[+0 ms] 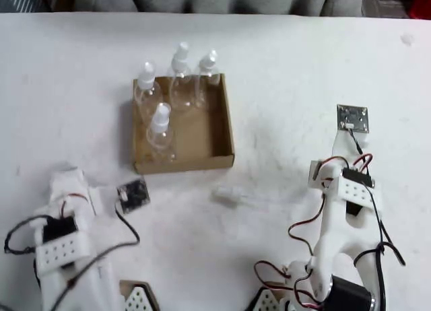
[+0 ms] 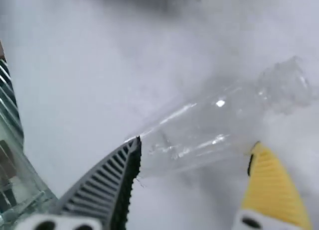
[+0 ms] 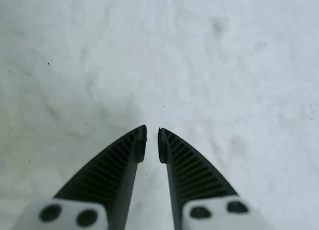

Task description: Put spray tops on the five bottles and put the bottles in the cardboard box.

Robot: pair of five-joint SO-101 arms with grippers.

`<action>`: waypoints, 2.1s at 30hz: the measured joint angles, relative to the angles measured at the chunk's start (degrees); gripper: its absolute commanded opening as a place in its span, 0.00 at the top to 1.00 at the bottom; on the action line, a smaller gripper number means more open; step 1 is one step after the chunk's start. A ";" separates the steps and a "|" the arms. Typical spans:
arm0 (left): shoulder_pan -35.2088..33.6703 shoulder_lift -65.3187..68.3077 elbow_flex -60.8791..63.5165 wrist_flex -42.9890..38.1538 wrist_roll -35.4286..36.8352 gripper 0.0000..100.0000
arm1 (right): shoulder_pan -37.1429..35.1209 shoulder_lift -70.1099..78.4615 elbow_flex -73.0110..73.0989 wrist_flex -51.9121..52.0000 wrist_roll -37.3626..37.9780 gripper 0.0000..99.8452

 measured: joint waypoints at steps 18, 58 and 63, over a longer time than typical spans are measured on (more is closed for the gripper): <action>-2.29 42.20 -26.73 5.19 5.80 0.69 | -0.09 0.00 0.00 0.00 0.00 0.98; -6.77 43.60 -49.85 39.65 51.87 0.62 | -0.09 0.00 0.00 0.00 1.67 0.98; 1.05 43.78 -50.81 39.56 52.66 0.66 | -0.09 0.00 0.00 0.00 1.67 0.98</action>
